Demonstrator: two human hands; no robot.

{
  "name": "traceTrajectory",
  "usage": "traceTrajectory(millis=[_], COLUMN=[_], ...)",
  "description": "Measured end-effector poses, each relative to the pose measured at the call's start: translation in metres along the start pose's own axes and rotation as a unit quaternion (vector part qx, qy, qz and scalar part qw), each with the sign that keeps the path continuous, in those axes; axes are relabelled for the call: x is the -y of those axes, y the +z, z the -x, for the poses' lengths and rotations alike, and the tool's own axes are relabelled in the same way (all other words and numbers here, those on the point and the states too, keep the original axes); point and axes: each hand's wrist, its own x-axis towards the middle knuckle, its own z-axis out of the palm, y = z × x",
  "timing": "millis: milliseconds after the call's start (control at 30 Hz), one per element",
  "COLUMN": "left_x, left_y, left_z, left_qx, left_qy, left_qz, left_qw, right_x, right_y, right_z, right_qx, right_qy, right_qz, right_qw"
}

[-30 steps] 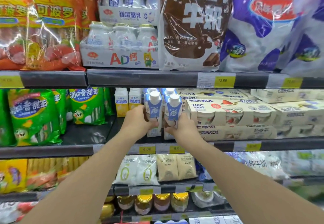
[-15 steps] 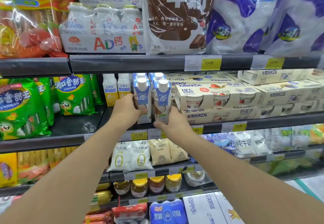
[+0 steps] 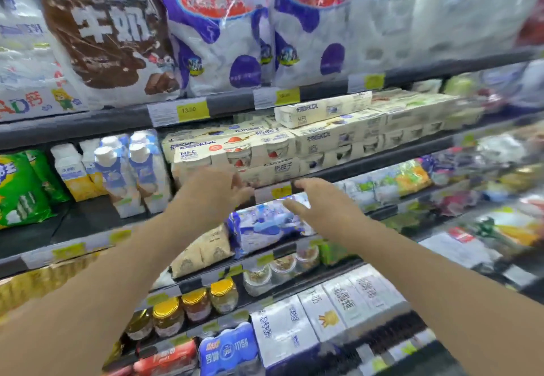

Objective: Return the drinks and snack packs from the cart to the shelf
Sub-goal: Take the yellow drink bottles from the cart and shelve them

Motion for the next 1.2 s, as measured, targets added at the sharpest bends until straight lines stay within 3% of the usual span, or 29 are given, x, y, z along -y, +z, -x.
traceTrajectory(millis=[100,233,467,567,700,1033,1200], left_x=[-0.095,-0.215,-0.395,-0.462,-0.551,-0.754,-0.833], left_y=[0.033,0.081,0.143,0.169,0.207,0.302,0.341], left_z=[-0.022,-0.044,-0.070,-0.078,-0.091,-0.142,-0.171], left_qx=[0.103,0.169,0.184,0.166,0.199,0.227,0.223], left_qy=[0.118,0.197,0.278,0.345,0.416,0.565,0.613], left_qz=[-0.123,-0.123,-0.115,-0.133,-0.106,-0.072,-0.094], left_qw=[0.980,0.958,0.936,0.914,0.881,0.790,0.752], right_x=[-0.088,-0.205,-0.364,-0.413,-0.473,-0.615,-0.666], right_y=[-0.031,-0.070,-0.132,-0.146,-0.155,-0.181,-0.185], right_z=[0.036,0.103,0.220,0.259,0.296,0.331,0.336], right_qx=[-0.010,-0.011,-0.018,-0.029,-0.022,-0.020,-0.036], right_qy=[0.061,0.143,0.297,0.352,0.429,0.593,0.633], right_qz=[0.077,0.157,0.198,0.202,0.199,0.134,0.095], right_qw=[0.995,0.977,0.934,0.914,0.881,0.794,0.767])
